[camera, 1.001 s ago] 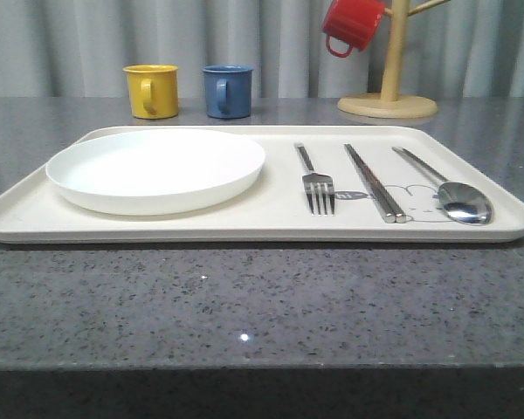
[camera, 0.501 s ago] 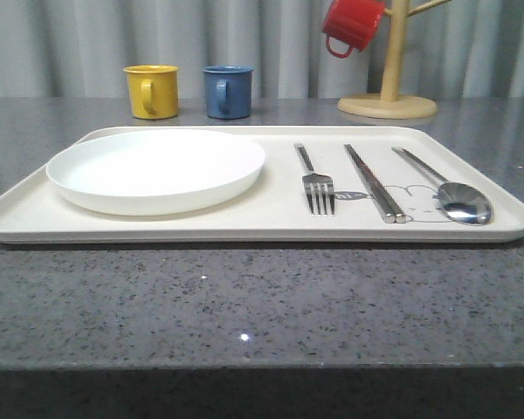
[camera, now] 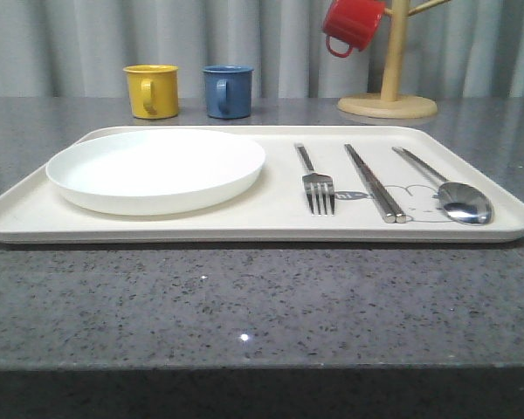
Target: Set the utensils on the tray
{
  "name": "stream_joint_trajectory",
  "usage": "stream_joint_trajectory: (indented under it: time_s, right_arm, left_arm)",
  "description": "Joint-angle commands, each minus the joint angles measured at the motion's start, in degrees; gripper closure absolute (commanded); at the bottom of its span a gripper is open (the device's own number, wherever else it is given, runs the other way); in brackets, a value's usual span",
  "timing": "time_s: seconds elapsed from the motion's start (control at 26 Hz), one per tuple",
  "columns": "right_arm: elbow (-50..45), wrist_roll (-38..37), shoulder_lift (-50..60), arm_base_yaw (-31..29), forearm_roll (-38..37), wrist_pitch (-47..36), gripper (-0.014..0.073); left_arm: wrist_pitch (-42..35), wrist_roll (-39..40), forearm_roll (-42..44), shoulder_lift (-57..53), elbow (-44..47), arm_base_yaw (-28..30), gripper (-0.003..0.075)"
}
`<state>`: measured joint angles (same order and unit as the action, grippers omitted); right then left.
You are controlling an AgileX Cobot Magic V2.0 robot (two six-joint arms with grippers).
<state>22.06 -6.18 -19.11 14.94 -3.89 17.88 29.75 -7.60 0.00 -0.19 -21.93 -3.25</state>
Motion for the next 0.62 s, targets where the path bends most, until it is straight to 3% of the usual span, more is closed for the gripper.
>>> stream_joint_trajectory:
  time_s: [0.0,0.58]
  right_arm:
    - [1.5,0.5,-0.3,-0.1,-0.9,-4.9,0.0712]
    - [1.5,0.5,-0.3,-0.1,-0.9,-4.9,0.0712]
  left_arm:
    - [-5.3,0.7,-0.3,0.7,-1.5,0.2,0.0739]
    - [-5.3,0.7,-0.4,0.7,-1.5,0.2,0.0739]
